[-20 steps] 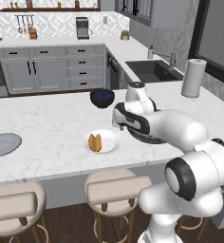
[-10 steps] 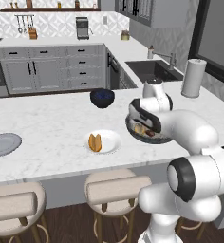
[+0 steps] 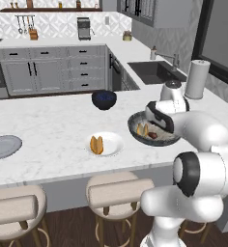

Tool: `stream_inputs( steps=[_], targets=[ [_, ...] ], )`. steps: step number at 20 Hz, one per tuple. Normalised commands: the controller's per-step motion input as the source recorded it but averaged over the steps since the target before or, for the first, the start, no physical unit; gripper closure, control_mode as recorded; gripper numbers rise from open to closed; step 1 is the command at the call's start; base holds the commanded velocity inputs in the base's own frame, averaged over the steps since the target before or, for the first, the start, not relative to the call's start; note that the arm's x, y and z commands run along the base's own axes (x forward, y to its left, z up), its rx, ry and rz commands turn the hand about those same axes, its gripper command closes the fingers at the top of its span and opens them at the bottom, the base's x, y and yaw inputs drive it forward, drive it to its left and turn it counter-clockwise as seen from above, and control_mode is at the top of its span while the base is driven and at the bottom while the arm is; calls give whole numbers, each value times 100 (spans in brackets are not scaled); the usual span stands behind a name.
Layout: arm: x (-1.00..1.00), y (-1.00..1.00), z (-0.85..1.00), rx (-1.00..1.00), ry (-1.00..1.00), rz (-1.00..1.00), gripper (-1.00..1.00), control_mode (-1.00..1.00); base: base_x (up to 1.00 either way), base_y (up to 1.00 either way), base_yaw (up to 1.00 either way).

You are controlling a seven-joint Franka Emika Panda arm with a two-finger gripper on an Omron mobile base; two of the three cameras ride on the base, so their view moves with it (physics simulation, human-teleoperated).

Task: Place one bun and one sausage from the bowl on each plate.

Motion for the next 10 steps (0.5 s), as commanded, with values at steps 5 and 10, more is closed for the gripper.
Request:
stream_inputs(
  steps=[5, 10],
  targets=[
    [42, -60, -1, 0, 1, 4, -100, -100, 0, 0, 0],
    [50, -21, -11, -5, 4, 1, -100, -100, 0, 0, 0]
  ],
)
